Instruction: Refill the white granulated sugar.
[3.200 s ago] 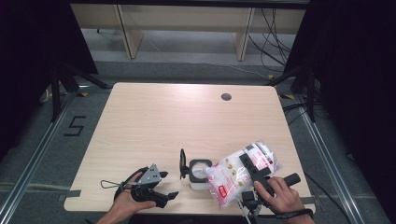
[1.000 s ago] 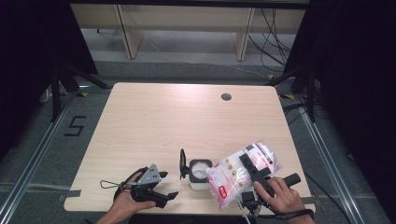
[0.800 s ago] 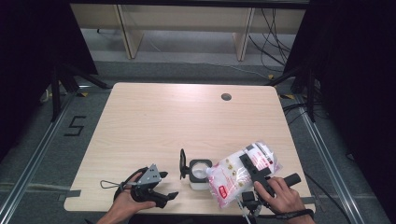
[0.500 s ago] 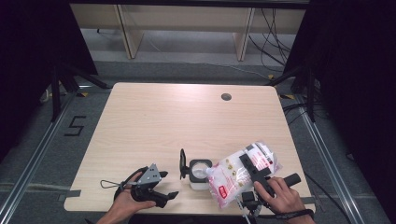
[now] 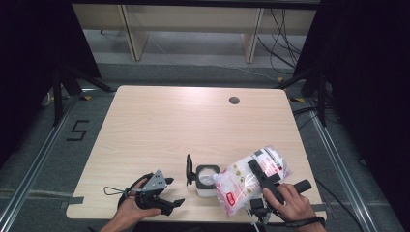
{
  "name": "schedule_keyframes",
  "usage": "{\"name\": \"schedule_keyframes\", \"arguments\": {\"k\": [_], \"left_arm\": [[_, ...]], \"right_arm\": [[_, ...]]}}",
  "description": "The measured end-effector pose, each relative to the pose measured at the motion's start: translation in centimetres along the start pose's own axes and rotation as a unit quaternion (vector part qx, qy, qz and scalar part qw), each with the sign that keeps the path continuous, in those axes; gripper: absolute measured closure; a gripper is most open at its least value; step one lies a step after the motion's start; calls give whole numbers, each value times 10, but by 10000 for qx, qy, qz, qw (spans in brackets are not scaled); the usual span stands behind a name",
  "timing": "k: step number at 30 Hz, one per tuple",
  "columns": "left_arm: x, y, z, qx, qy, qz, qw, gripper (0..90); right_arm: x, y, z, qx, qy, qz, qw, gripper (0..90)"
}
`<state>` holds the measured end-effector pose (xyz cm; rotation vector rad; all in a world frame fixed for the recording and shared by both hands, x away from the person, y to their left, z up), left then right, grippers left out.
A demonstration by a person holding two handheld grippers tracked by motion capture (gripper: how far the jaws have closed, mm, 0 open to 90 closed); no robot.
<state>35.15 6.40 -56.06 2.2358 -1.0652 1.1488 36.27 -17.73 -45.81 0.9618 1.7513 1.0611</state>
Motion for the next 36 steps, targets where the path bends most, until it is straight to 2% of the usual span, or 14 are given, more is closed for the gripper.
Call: {"name": "schedule_keyframes", "arguments": {"k": [1,5,7,9,11,13,17,19,26,28,31,32,33,36], "left_arm": [[1,-1,0,-7,13,84,10000,187],[-1,1,0,3,-12,-30,10000,187],[0,0,0,10,-5,-26,10000,187],[-1,-2,0,29,-28,99,9999,187],[-1,0,0,13,-20,-20,10000,187],[1,-1,0,-11,18,104,9999,187],[-1,1,0,12,-18,-21,10000,187],[0,-1,0,18,-26,-13,10000,187],[0,-2,0,41,-26,80,10000,187],[-1,0,0,35,-33,-9,10000,187],[0,0,0,20,-2,-13,10000,188],[0,-1,0,21,10,87,10000,187],[0,0,0,34,-6,-7,10000,188],[-1,0,0,42,-30,-9,10000,187]], "right_arm": [[0,-1,0,7,-11,27,10000,508],[1,2,0,-41,12,-88,10000,508],[0,-1,0,12,-9,32,10000,508],[0,2,0,-21,-2,-96,10000,508],[0,1,0,-7,-17,-57,10000,509],[0,1,0,-8,-16,-57,10000,509],[-1,3,-1,-9,-43,-175,9998,509],[0,1,0,0,-18,-47,10000,509],[0,1,0,7,-15,-52,10000,509],[-1,3,-1,-5,-45,-171,9998,510],[-1,3,-1,-4,-38,-173,9998,510],[-1,1,-1,12,-29,-61,10000,511],[0,1,0,9,-14,-51,10000,511],[-1,1,-1,-5,-12,-50,10000,511]]}}
Point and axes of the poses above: each handheld gripper's, and its own axes: z roughly forward along the jaws, x roughly out of its top, y roughly to its right, the point moved 10 cm from there along z, roughly forward along the jaws, and after that the axes turned 8 degrees about x, right-handed, at the moved point
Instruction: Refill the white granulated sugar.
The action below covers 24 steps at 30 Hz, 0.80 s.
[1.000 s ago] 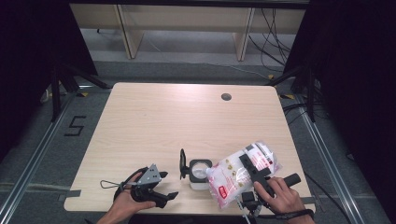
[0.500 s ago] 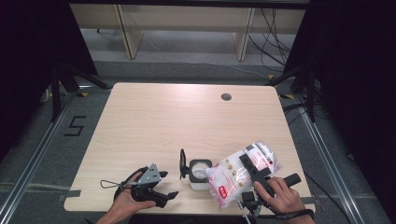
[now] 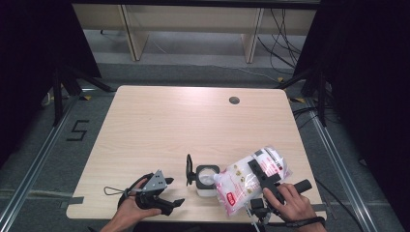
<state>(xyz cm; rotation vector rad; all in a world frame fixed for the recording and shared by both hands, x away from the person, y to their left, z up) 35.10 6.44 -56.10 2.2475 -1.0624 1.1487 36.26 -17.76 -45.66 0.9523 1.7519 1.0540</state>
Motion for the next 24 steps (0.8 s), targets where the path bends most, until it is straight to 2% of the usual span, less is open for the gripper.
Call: {"name": "schedule_keyframes", "arguments": {"k": [2,16,22,24], "left_arm": [[1,0,1,-12,29,10,10000,187],[0,0,0,-30,0,5,10000,188],[0,0,0,3,7,3,10000,187],[0,0,0,-15,24,-11,10000,187]], "right_arm": [[-1,-2,0,14,-44,91,9999,512],[-1,-1,0,19,-31,53,10000,513],[-2,-2,-1,19,-56,132,9999,514],[-2,-1,-1,10,-74,63,10000,514]]}}
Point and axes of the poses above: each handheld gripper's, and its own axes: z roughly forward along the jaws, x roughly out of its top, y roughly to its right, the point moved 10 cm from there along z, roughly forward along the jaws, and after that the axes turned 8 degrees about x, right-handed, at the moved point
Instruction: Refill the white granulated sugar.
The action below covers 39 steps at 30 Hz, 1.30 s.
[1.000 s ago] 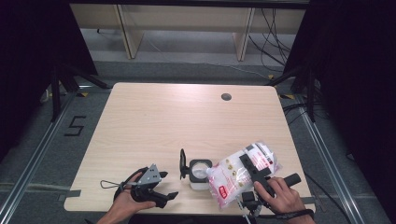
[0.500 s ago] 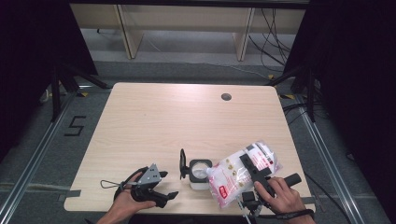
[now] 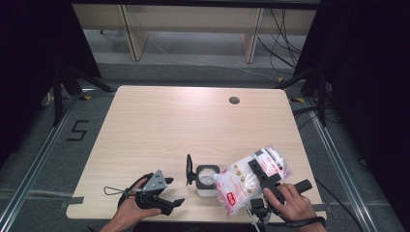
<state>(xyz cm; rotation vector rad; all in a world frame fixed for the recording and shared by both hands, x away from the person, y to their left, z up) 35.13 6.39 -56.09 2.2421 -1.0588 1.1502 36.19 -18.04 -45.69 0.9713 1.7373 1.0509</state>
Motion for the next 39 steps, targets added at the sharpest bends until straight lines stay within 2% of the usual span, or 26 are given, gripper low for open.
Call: {"name": "schedule_keyframes", "arguments": {"k": [1,3,7,8,13,14,17,22,23,26,27,28,29,31,32,33,36,37,38,39], "left_arm": [[0,0,0,23,-7,1,10000,187],[-1,-1,-1,36,-37,49,10000,187],[0,0,0,22,-10,4,10000,187],[0,0,0,18,-12,13,10000,187],[0,0,0,15,-15,5,10000,187],[0,0,0,6,-6,2,10000,187],[0,0,0,-4,-2,3,10000,187],[0,0,0,-3,-1,1,10000,187],[0,0,0,24,-10,2,10000,187],[0,-2,0,9,11,169,9999,187],[0,-2,0,5,7,167,9999,187],[0,0,0,20,-18,2,10000,187],[0,-1,0,17,1,64,10000,187],[1,0,0,-8,20,-44,10000,187],[0,0,0,-6,17,-14,10000,187],[0,-3,0,18,-27,136,9999,187],[0,-2,0,17,-19,127,9999,187],[0,-3,0,0,10,157,9999,187],[-1,-5,-1,5,-69,267,9996,187],[-1,-4,-1,22,-61,200,9998,187]], "right_arm": [[-1,1,0,9,-26,-66,10000,514],[0,1,0,10,-21,-56,10000,515],[-1,1,0,20,-26,-59,10000,516],[0,0,0,5,8,16,10000,516],[0,1,-1,6,-18,-63,10000,517],[1,3,0,-25,31,-179,9998,517],[-1,1,-1,11,-32,-61,10000,518],[0,0,-1,19,-27,-79,10000,519],[0,2,-1,-24,2,-142,9999,520],[0,2,-1,-23,-1,-121,9999,520],[0,1,-1,12,-2,-47,10000,520],[1,3,-1,-24,17,-129,9999,521],[1,3,-1,-26,20,-124,9999,521],[1,3,-1,-28,15,-133,9999,521],[1,3,-1,-22,18,-134,9999,522],[0,3,-1,-26,16,-129,9999,522],[1,3,-1,-32,21,-122,9999,523],[0,3,-1,-30,19,-119,9999,523],[0,3,-1,-27,16,-115,9999,524],[0,3,-1,-28,14,-120,9999,524]]}}
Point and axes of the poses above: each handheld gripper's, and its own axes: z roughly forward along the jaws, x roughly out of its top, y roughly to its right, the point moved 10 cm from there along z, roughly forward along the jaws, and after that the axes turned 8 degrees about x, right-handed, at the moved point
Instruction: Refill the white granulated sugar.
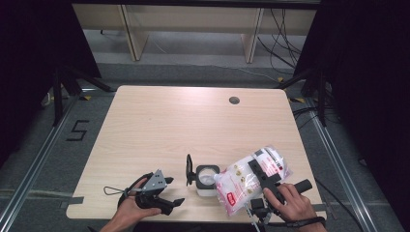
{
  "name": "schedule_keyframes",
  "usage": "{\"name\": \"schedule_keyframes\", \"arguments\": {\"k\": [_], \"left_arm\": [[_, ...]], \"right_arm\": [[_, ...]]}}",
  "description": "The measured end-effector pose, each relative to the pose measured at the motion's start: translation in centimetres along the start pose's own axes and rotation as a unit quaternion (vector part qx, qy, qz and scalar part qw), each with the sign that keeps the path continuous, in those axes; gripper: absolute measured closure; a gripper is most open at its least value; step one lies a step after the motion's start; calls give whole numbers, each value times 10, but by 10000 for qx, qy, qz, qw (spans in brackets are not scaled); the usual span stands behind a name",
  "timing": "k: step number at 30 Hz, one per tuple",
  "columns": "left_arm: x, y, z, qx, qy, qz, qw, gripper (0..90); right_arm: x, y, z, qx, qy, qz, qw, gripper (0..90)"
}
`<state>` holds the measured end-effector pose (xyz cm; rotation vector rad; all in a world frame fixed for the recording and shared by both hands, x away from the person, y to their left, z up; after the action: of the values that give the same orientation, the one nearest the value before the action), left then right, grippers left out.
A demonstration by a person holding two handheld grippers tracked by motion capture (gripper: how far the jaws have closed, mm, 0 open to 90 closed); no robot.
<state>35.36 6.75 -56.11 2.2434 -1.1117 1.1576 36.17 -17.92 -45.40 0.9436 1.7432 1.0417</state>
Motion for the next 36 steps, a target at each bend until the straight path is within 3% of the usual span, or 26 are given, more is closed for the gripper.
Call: {"name": "schedule_keyframes", "arguments": {"k": [1,2,7,9,12,15,17,19,22,26,28,29,36], "left_arm": [[0,2,0,3,13,-145,9999,187],[0,2,0,-5,27,-157,9999,187],[-1,0,0,22,-22,-64,10000,188],[1,2,0,-7,38,-174,9998,187],[-1,0,0,19,-22,-78,10000,187],[0,2,0,-10,23,-164,9999,187],[-1,0,0,15,-28,-64,10000,187],[-1,1,0,22,-26,-89,10000,188],[1,4,0,-29,55,-202,9998,188],[-1,0,0,26,-29,-77,10000,187],[1,2,0,-6,29,-167,9999,187],[1,2,0,-6,27,-161,9999,187],[1,2,0,-1,28,-154,9999,188]], "right_arm": [[0,0,0,-2,-1,-13,10000,525],[0,0,0,-1,2,-15,10000,525],[0,-2,0,32,-8,82,10000,527],[0,0,0,5,-3,-5,10000,527],[0,0,0,12,-1,-21,10000,528],[0,0,0,6,0,-34,10000,529],[0,0,-1,5,-15,-25,10000,529],[-1,-2,0,37,-14,83,10000,530],[0,0,-1,32,-8,-33,10000,530],[1,1,-1,20,10,-87,10000,531],[1,2,-1,-4,9,-113,9999,531],[0,0,-1,27,-26,-29,10000,532],[0,0,-1,28,-24,-57,10000,533]]}}
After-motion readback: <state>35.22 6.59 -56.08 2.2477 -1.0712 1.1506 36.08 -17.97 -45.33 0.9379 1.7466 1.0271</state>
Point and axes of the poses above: each handheld gripper's, and its own axes: z roughly forward along the jaws, x roughly out of its top, y roughly to its right, the point moved 10 cm from there along z, roughly forward along the jaws, and after that the axes turned 8 degrees about x, right-handed, at the moved point
